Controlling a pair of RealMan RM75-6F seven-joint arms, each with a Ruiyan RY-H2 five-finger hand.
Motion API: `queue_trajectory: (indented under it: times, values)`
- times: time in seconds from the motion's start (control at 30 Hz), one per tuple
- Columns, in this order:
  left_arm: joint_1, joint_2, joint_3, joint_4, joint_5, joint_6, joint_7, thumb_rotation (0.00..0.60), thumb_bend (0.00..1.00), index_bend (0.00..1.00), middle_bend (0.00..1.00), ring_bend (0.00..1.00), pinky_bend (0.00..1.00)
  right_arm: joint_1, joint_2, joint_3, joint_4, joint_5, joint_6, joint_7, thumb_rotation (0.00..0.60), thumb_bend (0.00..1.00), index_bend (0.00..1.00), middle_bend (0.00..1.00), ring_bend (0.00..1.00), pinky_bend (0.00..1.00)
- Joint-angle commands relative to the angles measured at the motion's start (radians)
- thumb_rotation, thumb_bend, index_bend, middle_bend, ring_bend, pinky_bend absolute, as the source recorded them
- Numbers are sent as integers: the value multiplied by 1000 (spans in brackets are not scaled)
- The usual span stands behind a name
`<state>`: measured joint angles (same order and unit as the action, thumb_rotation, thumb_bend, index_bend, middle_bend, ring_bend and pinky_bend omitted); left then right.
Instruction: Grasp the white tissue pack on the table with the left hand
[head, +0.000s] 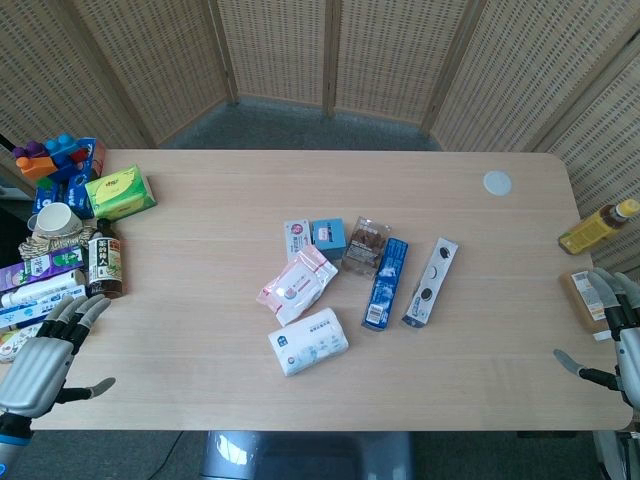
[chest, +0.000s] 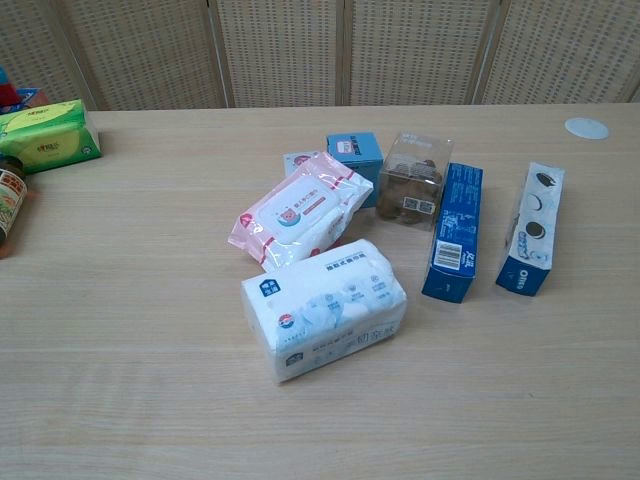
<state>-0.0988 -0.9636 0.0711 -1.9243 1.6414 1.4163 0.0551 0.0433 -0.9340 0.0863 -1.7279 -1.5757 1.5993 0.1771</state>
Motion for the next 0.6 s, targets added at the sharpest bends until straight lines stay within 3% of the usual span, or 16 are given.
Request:
queue_trajectory:
  times: [0.03, 0.33, 0.47, 0.6]
  values:
    - [-2, -3, 0, 2, -1, -3, 3, 600, 0, 0, 0, 0, 0, 0, 0, -1, 1, -2, -1, -1, 600, 0, 0, 0, 0, 0]
    - [-36, -22, -4, 48, 19, -48, -15, 600, 0, 0, 0, 0, 0, -5, 4, 2, -2, 0, 8, 7, 600, 0, 0, 0, 0, 0]
    - [-120, -31, -8, 104, 77, -150, -17, 600, 0, 0, 0, 0, 0, -6, 5, 1, -5, -1, 8, 5, 600, 0, 0, 0, 0, 0]
    - [-198, -13, -35, 54, 49, -263, 35, 600, 0, 0, 0, 0, 0, -9, 5, 0, -10, -8, 15, 1, 600, 0, 0, 0, 0, 0]
